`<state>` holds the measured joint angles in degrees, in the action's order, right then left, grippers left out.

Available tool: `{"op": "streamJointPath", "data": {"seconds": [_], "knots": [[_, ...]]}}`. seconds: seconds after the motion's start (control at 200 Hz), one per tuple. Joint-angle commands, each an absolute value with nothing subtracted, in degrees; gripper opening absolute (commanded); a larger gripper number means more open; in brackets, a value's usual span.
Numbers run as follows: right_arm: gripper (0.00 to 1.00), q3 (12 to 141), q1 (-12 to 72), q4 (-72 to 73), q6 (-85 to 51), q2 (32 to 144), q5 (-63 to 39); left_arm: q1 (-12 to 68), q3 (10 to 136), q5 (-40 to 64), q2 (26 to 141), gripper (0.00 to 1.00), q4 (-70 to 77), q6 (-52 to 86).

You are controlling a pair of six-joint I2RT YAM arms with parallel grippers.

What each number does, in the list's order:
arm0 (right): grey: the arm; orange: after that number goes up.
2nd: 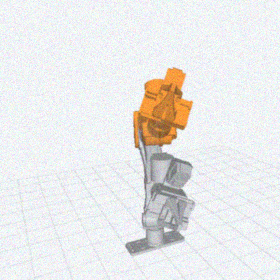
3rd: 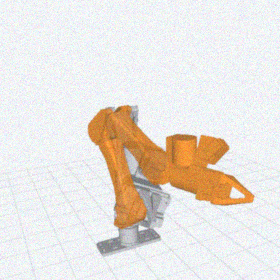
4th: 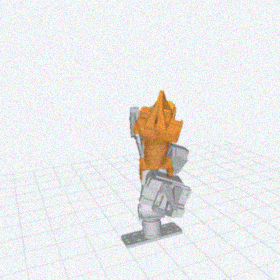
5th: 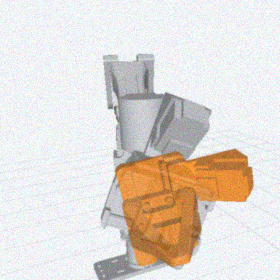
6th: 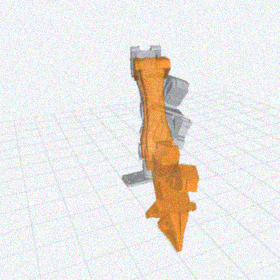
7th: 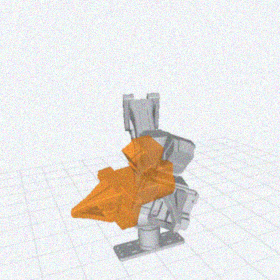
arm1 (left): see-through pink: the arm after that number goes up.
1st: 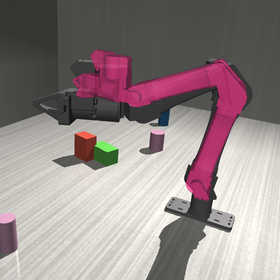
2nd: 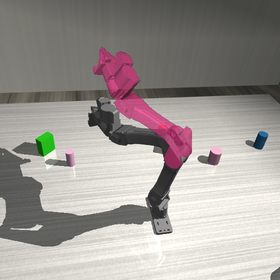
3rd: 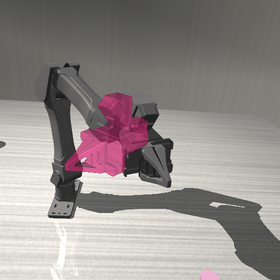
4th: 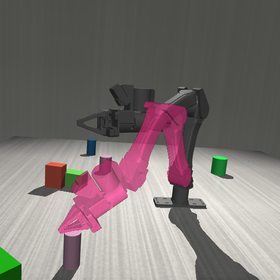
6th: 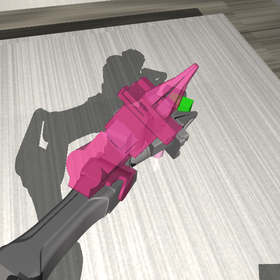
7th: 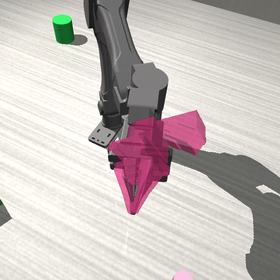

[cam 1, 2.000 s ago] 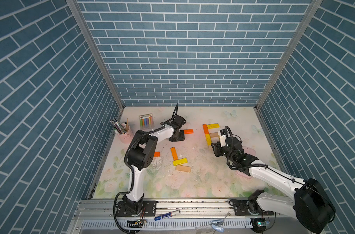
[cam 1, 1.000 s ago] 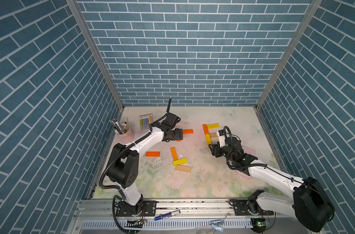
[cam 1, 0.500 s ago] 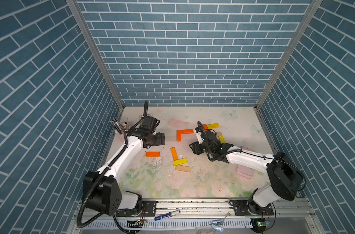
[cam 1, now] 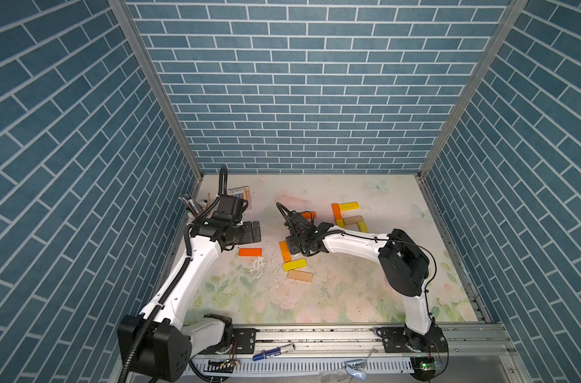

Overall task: Assemble the number 6 with building blocks
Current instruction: Pick up the building block from the center of the board.

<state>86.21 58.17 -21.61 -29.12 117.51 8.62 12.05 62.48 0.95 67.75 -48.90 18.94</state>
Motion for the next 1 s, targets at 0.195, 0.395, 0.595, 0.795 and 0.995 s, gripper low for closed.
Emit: {"op": "streamJointPath", "data": {"seconds": [0.195,0.395,0.595,0.795,0.995], "knots": [[0.57,92.3,59.8,-30.7,-32.8,121.8,9.5,7.9,60.6,0.4,63.3,0.99,-48.2,21.8],[0.56,95.9,60.5,-33.1,-32.5,124.2,8.6,4.4,59.6,1.6,60.8,0.99,-47.2,22.7],[0.56,99.8,61.2,-35.0,-32.5,128.0,7.2,3.6,59.4,2.7,60.6,0.99,-47.2,23.3],[0.53,104.0,61.9,-37.9,-32.8,131.2,6.6,3.4,59.9,2.3,60.9,0.99,-47.9,23.8],[0.37,105.3,61.8,-38.9,-35.7,131.7,6.9,3.1,59.8,2.4,60.5,0.98,-47.8,24.1]]}}
